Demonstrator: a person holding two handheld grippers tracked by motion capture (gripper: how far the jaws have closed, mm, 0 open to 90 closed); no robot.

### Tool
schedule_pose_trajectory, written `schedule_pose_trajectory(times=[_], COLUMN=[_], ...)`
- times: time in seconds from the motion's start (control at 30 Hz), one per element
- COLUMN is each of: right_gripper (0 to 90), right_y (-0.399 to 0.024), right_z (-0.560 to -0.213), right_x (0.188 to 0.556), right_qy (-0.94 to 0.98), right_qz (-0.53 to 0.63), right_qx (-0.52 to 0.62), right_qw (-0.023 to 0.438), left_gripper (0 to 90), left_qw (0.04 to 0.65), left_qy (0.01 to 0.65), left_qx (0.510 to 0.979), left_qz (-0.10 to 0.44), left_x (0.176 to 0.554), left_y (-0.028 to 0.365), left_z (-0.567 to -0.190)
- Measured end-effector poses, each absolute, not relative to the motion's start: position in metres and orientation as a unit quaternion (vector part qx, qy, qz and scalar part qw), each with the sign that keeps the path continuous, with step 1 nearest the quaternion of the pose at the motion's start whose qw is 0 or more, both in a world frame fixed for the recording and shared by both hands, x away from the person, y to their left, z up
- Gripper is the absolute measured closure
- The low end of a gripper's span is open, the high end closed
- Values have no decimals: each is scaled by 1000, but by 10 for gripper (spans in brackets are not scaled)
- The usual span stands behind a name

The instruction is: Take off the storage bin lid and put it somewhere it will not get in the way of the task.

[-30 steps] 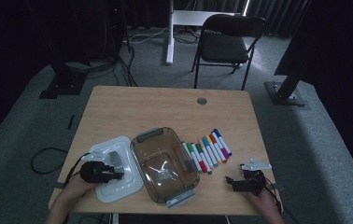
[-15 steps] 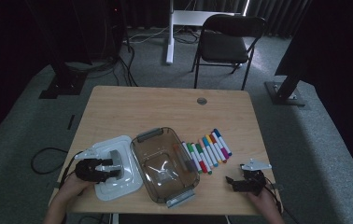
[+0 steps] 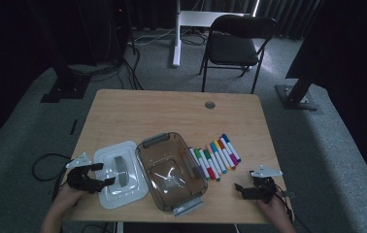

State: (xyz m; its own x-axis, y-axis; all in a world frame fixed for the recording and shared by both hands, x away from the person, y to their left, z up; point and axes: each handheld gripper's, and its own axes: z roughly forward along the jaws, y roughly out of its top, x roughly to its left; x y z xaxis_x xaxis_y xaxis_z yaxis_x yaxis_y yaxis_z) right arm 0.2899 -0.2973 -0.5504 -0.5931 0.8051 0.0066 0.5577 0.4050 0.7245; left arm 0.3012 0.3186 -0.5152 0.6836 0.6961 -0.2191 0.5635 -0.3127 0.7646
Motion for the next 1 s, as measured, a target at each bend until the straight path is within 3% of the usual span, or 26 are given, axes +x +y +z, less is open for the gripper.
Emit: schedule_pose_trajectory(times=[0.13, 0.23, 0.47, 0.67, 1.0], right_gripper=[128, 128, 128, 137, 136], right_y=[-297, -297, -297, -298, -299], right_z=[-550, -550, -550, -550, -550], right_x=[290, 290, 290, 290, 291], right_qy=[818, 818, 818, 817, 806], right_qz=[353, 353, 353, 354, 349], right_qx=[418, 418, 418, 419, 441], right_qw=[176, 176, 176, 177, 186], left_gripper=[10, 10, 10, 10, 11], left_qw=[431, 430, 389, 348, 310], left_qy=[407, 409, 471, 513, 537], left_qx=[801, 800, 768, 751, 756], left_qz=[83, 90, 192, 225, 210], left_x=[298, 296, 290, 290, 296], left_y=[325, 326, 343, 355, 364], left_z=[-515, -515, -517, -526, -543])
